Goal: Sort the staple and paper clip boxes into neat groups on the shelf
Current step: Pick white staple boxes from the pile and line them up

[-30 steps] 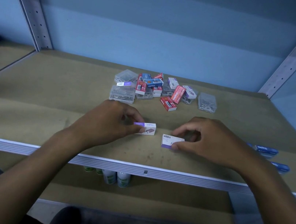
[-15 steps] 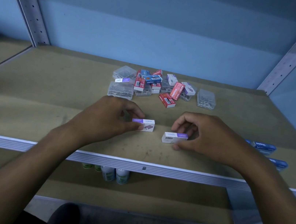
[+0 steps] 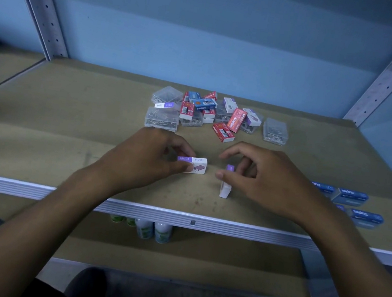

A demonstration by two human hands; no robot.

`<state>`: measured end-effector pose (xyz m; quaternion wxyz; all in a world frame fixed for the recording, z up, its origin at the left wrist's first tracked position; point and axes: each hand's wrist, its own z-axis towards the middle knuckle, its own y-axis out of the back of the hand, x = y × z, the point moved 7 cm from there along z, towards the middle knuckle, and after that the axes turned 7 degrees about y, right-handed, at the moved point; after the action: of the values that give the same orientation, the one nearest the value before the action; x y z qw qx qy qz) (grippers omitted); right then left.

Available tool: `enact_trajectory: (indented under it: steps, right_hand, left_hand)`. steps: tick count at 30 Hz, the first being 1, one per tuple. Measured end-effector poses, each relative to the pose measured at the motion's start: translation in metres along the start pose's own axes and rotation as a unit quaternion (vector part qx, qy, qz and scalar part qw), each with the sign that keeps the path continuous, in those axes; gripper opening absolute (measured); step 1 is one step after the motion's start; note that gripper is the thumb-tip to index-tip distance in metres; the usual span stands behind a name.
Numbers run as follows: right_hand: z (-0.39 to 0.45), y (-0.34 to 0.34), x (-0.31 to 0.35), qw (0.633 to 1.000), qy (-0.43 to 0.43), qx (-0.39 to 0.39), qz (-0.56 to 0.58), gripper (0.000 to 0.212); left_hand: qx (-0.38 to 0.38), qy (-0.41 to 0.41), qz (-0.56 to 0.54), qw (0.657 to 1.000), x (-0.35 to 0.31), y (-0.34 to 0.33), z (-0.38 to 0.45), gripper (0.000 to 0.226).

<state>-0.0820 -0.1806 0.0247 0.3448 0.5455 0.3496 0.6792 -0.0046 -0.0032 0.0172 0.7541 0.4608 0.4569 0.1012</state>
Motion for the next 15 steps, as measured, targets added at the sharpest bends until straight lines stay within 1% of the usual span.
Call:
enact_trajectory:
  steps: [4,8,11,15]
  right_hand:
    - [-0.001,-0.001,-0.002,0.999,-0.019,-0.002,0.039,0.035]
    - [-0.002,-0.003,-0.001,0.995,-0.030,0.012,0.093,0.041]
    - [-0.001,-0.008,0.005,0.994,-0.017,0.022,0.102,0.037]
    - [-0.002,-0.011,0.016,0.995,0.003,0.038,0.094,0.025]
  left_hand:
    - [0.005,-0.003,0.010,1.000,-0.001,0.001,0.000,0.010]
    - [0.018,0.014,0.017,1.000,0.004,0.006,-0.004,0.008]
    - [0.031,0.011,0.026,0.999,0.007,0.012,-0.011,0.007]
    - [0.064,0.018,0.025,0.997,0.013,0.019,-0.019,0.007]
